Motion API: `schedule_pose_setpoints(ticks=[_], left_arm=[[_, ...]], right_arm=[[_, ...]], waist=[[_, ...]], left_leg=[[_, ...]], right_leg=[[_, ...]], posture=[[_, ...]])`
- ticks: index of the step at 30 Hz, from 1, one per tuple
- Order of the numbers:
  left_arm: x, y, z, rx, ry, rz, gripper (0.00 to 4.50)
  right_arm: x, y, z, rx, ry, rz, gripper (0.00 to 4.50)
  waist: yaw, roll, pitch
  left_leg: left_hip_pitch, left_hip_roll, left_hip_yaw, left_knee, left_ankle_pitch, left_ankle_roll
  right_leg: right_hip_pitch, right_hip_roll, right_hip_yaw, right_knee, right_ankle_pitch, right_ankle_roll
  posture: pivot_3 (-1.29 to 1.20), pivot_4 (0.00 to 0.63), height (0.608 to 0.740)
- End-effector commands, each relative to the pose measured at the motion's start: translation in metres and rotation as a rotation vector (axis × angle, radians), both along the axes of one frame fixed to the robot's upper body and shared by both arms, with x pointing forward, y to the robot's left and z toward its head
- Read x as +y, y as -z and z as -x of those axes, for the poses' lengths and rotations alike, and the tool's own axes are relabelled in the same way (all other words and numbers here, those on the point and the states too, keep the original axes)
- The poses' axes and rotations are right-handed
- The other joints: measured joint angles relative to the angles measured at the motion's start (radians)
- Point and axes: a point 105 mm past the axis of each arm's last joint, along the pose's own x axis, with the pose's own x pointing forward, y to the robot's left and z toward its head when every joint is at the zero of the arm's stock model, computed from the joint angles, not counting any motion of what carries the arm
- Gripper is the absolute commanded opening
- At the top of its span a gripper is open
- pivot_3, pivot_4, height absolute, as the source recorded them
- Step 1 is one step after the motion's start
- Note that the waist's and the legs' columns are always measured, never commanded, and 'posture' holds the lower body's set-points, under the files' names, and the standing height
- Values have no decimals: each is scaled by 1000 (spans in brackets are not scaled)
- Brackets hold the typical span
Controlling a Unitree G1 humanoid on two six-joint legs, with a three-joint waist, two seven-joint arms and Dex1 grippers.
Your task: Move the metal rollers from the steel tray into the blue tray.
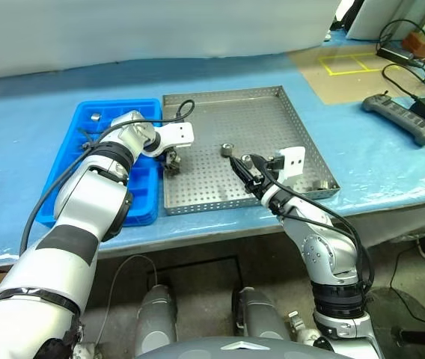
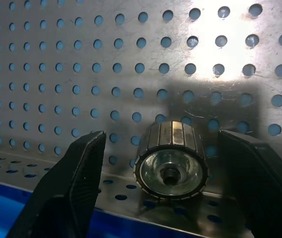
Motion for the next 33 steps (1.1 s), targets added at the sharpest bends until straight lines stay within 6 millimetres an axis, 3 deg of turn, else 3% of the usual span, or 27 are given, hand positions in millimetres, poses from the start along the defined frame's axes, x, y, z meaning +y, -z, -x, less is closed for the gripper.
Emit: schedule_pose_setpoints(ticks=[1,5,8,12,22,29,33], left_arm=[[26,12,0,8,-77,-98,3807],[32,13,1,14,-87,-120,3807],[34,13,3,31,-75,-120,3229],[34,13,4,38,-71,-117,2005],[28,9,14,152,-29,-4,1740],[-2,-29,16,147,74,307,1740],[-7,-49,14,108,107,402,1740]], right_arm=[[1,-12,3,-54,1,-9,3375],[0,-12,2,-55,5,-9,3375],[0,-12,1,-57,10,-8,3375],[0,-13,0,-58,12,-7,3375],[-1,-14,-2,-64,16,-8,3375],[2,-20,-2,-83,-9,-33,3375],[8,-38,2,-127,-82,-107,3375]], waist=[[-3,0,0],[-6,0,0],[-7,0,0],[-8,0,0],[-13,0,0],[0,0,0],[14,0,0]], left_leg=[[0,0,0,0,0,0],[1,0,0,0,0,0],[3,0,0,0,0,0],[3,0,0,0,0,0],[3,0,3,-4,0,0],[-2,0,13,-5,0,0],[-2,-1,14,-5,-1,1]], right_leg=[[0,0,0,0,0,0],[0,0,1,0,0,0],[1,0,2,1,0,0],[0,1,2,0,0,0],[-3,1,4,-1,0,0],[-8,0,5,-1,0,-1],[-8,-1,6,-1,0,-1]], posture=[[-413,150,740],[-414,150,740],[-414,150,740],[-408,150,740],[-402,150,740],[-376,150,740],[-331,150,740]])
